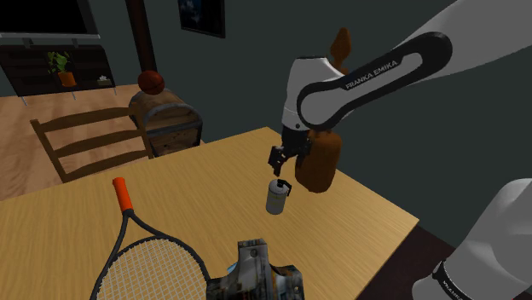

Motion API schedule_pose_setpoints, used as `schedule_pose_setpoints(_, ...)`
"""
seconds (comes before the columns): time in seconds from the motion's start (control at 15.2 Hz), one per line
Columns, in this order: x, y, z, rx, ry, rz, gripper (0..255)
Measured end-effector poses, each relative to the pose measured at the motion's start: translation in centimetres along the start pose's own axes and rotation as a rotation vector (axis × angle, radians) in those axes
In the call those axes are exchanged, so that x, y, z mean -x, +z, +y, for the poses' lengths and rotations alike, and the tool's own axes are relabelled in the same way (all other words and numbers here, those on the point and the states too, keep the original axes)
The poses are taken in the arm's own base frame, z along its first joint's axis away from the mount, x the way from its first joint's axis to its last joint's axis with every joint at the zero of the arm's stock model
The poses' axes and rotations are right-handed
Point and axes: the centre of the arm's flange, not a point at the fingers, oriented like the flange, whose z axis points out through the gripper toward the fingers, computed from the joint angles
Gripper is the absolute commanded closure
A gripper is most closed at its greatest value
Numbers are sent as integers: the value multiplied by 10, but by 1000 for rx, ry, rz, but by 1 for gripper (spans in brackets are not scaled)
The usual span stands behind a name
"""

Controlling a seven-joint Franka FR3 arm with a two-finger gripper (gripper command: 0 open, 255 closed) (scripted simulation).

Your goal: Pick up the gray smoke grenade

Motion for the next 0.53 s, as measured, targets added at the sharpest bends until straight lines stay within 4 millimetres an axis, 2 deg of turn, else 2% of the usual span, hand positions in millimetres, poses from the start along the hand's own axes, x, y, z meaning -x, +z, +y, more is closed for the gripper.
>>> schedule_pose_setpoints(0.2, -18, 32, -14, 5, 10, 5, 0)
schedule_pose_setpoints(0.53, -25, 59, -20, 5, 13, 7, 0)
